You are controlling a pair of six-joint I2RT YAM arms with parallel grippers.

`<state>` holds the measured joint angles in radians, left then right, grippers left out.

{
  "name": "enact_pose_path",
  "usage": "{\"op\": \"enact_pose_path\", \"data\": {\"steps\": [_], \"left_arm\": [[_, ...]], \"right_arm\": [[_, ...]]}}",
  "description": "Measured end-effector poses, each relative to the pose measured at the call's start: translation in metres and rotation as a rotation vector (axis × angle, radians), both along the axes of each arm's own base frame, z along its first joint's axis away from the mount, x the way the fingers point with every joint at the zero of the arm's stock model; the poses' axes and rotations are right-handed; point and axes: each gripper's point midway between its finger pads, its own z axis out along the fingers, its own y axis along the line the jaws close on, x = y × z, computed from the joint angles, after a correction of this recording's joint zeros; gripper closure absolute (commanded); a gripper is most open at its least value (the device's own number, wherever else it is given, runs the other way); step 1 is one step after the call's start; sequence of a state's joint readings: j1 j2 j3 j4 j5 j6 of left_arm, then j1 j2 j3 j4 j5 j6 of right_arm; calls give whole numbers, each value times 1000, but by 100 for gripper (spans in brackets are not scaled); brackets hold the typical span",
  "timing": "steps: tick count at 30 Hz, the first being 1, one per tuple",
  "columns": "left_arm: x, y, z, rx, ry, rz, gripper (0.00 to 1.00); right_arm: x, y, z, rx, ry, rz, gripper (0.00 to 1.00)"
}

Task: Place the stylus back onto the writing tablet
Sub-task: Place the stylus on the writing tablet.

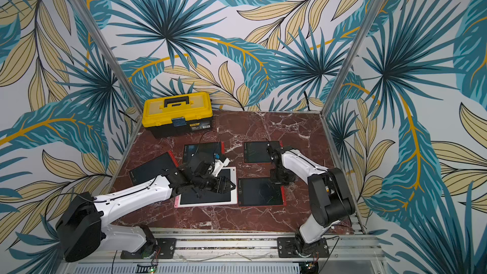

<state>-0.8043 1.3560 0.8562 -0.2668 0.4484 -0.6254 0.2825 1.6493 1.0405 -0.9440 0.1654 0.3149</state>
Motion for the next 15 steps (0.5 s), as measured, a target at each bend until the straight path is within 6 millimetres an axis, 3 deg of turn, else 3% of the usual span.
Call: {"op": "enact_pose_path", "data": {"steps": [15], "left_arm": [[0,0,0,0,3,2,57]], "right_arm": [[2,-2,-10,-9,42,15,86]]}}
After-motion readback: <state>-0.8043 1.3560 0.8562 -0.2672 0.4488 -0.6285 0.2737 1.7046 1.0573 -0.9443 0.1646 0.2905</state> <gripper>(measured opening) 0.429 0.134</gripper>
